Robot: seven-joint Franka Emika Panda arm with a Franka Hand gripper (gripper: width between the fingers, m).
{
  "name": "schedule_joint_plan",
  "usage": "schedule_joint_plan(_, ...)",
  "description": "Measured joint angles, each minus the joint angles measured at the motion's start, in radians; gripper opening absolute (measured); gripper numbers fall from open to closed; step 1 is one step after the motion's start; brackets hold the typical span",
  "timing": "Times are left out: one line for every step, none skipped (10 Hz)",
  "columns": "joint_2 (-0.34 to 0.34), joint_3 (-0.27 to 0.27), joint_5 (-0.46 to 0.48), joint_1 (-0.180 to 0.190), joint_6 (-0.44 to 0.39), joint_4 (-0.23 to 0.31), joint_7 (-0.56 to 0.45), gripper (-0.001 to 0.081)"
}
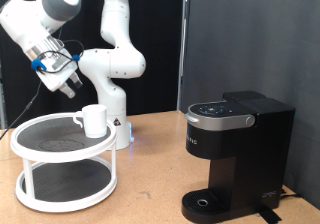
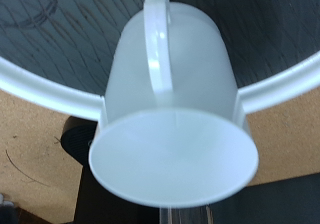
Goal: Make a cup of coffee with the keurig machine
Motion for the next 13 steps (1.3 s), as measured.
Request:
schedule_joint_plan(0.009,0.0,0.0,0.0,0.026,-0.015,-0.013,0.0699)
schedule_joint_plan(0.018,0.0,-0.001,0.0,0.047,-0.03,-0.027,0.0728)
schedule_joint_plan(0.025,0.0,-0.001,0.0,0.068,-0.043,-0.037,0.0728)
schedule_joint_plan(0.032,0.0,-0.001,0.0,0.085,-0.055,-0.045,0.0734)
schedule_joint_plan(0.042,0.0,-0.001,0.0,0.105,-0.066,-0.052,0.0734)
schedule_joint_plan(0.05,0.0,-0.001,0.0,0.117,-0.074,-0.06,0.0734)
schedule_joint_plan(0.057,0.001,-0.001,0.0,0.128,-0.081,-0.068,0.0734)
schedule_joint_plan(0.065,0.001,-0.001,0.0,0.143,-0.088,-0.075,0.0734)
schedule_joint_plan(0.072,0.001,-0.001,0.0,0.151,-0.092,-0.081,0.0734)
schedule_joint_plan(0.076,0.001,0.0,0.0,0.158,-0.096,-0.086,0.0734)
schedule_joint_plan(0.077,0.001,0.003,0.001,0.171,-0.101,-0.088,0.0734)
schedule_joint_plan(0.078,0.001,0.007,0.005,0.183,-0.105,-0.088,0.0734)
schedule_joint_plan(0.08,0.002,0.01,0.008,0.192,-0.106,-0.088,0.0734)
